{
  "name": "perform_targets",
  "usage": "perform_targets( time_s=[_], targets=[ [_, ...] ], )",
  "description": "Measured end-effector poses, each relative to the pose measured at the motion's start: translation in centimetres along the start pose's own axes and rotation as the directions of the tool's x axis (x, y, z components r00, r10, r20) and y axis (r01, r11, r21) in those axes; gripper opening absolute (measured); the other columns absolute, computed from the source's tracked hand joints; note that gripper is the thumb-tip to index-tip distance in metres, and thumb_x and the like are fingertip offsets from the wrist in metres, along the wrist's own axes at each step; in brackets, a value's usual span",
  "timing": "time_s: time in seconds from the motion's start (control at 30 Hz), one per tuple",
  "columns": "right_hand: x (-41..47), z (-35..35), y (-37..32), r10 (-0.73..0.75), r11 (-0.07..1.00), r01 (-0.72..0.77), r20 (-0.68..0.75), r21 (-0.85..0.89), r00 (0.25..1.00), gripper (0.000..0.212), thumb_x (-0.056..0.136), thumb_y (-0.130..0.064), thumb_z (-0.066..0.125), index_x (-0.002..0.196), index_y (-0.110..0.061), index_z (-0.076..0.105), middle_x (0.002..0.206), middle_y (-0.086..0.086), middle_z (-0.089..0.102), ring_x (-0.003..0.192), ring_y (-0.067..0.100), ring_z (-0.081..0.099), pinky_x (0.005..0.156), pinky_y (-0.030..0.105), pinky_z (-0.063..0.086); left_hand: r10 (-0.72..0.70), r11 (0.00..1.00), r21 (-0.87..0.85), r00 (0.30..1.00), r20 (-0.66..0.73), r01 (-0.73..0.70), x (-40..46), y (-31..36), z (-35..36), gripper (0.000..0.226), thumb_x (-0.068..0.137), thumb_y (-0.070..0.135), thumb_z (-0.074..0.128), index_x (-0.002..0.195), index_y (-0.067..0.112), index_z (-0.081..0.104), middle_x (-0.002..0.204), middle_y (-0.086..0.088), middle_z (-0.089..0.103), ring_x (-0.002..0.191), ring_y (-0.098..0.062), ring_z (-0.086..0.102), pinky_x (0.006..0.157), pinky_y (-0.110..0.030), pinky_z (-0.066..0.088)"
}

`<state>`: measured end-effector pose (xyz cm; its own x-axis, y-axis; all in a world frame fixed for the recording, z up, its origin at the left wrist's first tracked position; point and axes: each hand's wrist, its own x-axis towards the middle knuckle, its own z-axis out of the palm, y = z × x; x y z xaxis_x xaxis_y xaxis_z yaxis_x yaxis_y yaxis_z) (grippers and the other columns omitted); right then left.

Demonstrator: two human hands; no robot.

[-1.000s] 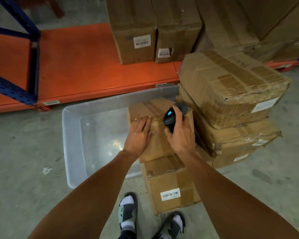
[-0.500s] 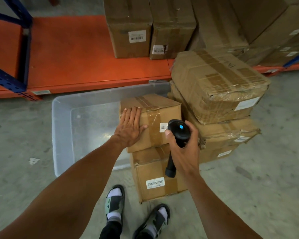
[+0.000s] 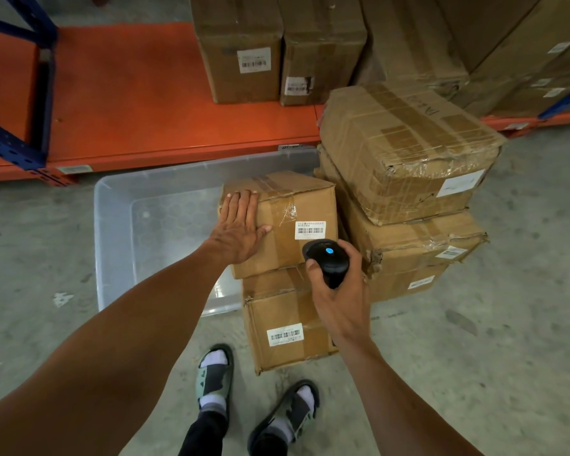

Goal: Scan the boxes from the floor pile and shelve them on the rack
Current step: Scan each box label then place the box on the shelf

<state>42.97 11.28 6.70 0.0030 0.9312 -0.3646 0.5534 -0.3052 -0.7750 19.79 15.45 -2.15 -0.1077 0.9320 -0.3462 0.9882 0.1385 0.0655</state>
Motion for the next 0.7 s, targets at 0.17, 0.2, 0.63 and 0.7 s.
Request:
perform_targets(
  time_s=[0.17,0.2,0.63,0.7],
  targets=[
    [0.4,0.1,-0.5,-0.018,0.999,0.017,-0.027,-0.032,0.999,0.060,0.087,-0.051,0.072,0.138,-0.044,0.041,0.111,-0.012,0.067,0.103,0.016,0.067,0.091,0.039,0.057,-0.003,1.000,-0.011,1.000,0.008,0.003,0.1,-0.1,-0.1,0.080,0.101,0.060,0.012,0.156,0.005,-0.008,0.165,-0.016,-0.002,0.152,-0.033,-0.005,0.117,-0.040,-0.016],
    [0.4,0.1,-0.6,-0.013,0.999,0.012,-0.034,-0.032,0.999,0.060,0.087,-0.051,0.072,0.138,-0.044,0.041,0.111,-0.011,0.068,0.104,0.017,0.068,0.091,0.040,0.058,-0.003,1.000,-0.014,1.000,0.009,0.003,0.1,-0.1,-0.1,0.080,0.101,0.060,0.013,0.156,0.006,-0.008,0.165,-0.016,-0.002,0.152,-0.033,-0.005,0.117,-0.040,-0.016],
    [1.2,0.0,-0.6,-0.047,0.999,0.045,-0.063,-0.029,0.997,0.063,0.087,-0.049,0.073,0.141,-0.038,0.043,0.102,-0.021,0.060,0.098,0.011,0.065,0.087,0.034,0.059,0.002,1.000,-0.025,1.000,0.003,-0.002,0.0,-0.2,-0.2,0.079,0.102,0.059,0.013,0.156,0.006,-0.008,0.165,-0.016,-0.001,0.152,-0.033,-0.005,0.117,-0.040,-0.017],
    [1.2,0.1,-0.6,-0.049,0.999,0.048,-0.066,-0.021,0.997,0.063,0.087,-0.048,0.073,0.142,-0.038,0.044,0.109,-0.013,0.062,0.101,0.013,0.065,0.086,0.032,0.058,0.007,1.000,-0.022,1.000,-0.003,-0.007,0.0,-0.2,-0.2,0.079,0.102,0.059,0.013,0.156,0.005,-0.007,0.165,-0.017,-0.001,0.152,-0.034,-0.004,0.117,-0.040,-0.016]
  ],
)
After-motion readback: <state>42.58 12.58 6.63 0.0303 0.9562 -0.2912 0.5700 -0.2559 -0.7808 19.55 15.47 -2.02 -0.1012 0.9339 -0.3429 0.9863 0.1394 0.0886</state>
